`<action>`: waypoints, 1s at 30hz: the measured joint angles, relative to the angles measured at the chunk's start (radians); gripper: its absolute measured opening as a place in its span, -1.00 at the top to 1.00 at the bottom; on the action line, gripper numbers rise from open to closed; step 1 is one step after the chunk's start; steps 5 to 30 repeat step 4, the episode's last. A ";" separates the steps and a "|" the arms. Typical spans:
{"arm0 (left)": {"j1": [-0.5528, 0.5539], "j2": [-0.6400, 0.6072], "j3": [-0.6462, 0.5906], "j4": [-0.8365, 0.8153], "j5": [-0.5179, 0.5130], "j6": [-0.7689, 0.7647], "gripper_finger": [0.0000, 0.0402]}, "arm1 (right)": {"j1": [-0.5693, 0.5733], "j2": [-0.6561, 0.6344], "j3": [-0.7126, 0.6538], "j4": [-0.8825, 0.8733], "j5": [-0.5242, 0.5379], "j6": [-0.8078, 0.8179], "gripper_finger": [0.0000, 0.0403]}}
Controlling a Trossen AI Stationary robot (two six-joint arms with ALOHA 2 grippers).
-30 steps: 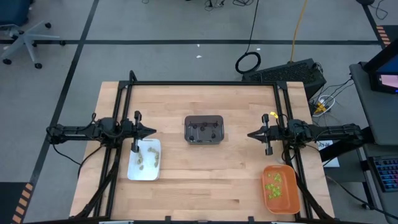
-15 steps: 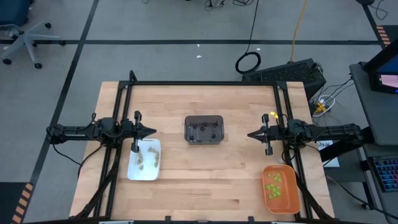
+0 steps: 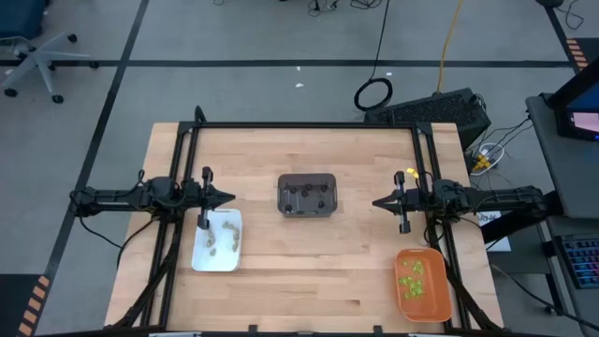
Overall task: Sort Halloween decoration
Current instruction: Return to Home Position
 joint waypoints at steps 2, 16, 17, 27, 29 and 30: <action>0.000 0.000 0.000 0.000 0.000 0.000 1.00 | 0.000 0.000 0.000 0.000 0.000 0.000 1.00; 0.000 0.000 0.000 0.000 0.000 0.000 1.00 | 0.000 0.000 0.000 0.000 0.000 0.000 1.00; 0.000 0.000 0.000 0.000 0.000 0.000 1.00 | 0.000 0.000 0.000 0.000 0.000 0.000 1.00; 0.000 0.000 0.000 0.000 0.000 0.000 1.00 | 0.000 0.000 0.000 0.000 0.000 0.000 1.00; 0.000 0.000 0.000 0.000 0.000 0.000 1.00 | 0.000 0.000 0.000 0.000 0.000 0.000 1.00; 0.000 0.000 0.000 0.000 0.000 0.000 1.00 | 0.000 0.000 0.000 0.000 0.000 0.000 1.00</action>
